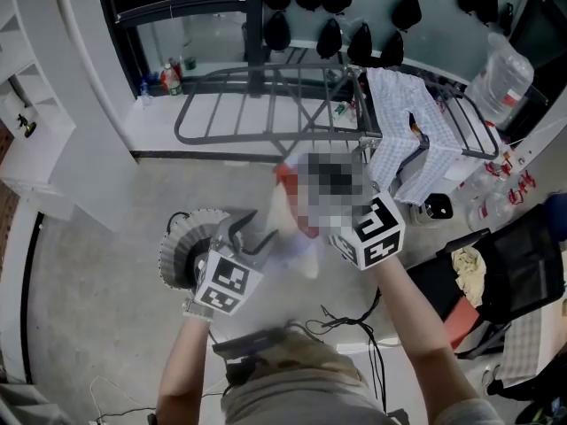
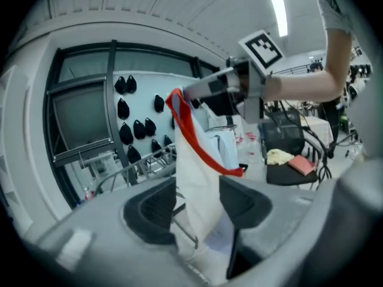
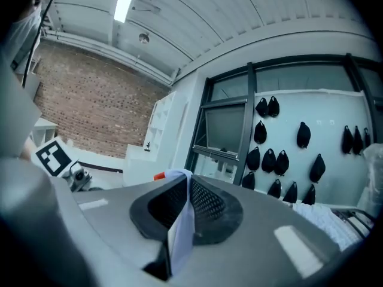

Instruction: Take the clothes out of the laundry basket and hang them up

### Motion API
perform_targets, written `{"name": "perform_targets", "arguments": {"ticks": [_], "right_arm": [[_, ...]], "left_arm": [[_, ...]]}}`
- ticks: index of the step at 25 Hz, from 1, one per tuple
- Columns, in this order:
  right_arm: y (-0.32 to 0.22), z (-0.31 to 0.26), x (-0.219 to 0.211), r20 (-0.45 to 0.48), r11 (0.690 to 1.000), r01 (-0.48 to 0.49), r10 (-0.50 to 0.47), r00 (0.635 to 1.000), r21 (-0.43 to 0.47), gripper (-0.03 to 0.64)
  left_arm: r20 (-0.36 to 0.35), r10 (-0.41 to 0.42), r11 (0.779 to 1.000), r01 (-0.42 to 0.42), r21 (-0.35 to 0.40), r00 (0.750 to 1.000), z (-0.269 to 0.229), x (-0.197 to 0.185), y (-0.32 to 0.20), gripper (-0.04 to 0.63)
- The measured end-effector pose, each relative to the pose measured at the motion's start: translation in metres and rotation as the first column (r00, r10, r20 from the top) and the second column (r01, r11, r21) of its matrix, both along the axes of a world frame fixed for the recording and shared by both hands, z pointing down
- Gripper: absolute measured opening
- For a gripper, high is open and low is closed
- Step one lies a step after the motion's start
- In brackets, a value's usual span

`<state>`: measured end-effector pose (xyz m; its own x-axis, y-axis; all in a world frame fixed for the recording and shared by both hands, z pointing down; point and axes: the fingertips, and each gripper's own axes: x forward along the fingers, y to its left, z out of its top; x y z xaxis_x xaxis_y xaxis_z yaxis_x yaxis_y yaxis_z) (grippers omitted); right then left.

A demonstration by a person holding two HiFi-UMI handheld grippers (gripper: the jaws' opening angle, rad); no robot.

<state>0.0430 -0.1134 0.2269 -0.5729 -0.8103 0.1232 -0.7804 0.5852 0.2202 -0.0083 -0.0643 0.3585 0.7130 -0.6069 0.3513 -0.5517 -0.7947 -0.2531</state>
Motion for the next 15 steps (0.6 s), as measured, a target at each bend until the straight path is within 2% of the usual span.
{"name": "perform_targets", "arguments": {"ticks": [3, 9, 12, 15], "right_arm": [[-0.005, -0.016, 0.01, -0.012, 1.0, -0.006, 0.007, 1.0, 0.029, 0.02], [-0.016, -0.043, 0.027, -0.022, 0.996, -0.022, 0.024, 0.999, 0.085, 0.02], [-0.021, -0.056, 0.037, -0.004, 0.995, -0.024, 0.024, 1.0, 0.101, 0.02], [-0.025, -0.068, 0.049, 0.021, 0.993, -0.029, 0.027, 0.999, 0.115, 0.02]], "left_arm": [[0.037, 0.035, 0.999, -0.033, -0.041, 0.999, 0.024, 0.02, 0.007, 0.233], [0.067, 0.114, 0.991, -0.109, -0.072, 0.991, 0.043, 0.071, 0.008, 0.27], [0.098, 0.104, 0.993, -0.097, -0.074, 0.99, 0.053, 0.093, 0.004, 0.275], [0.124, 0.057, 0.997, -0.049, -0.063, 0.991, 0.06, 0.106, -0.008, 0.274]]}}
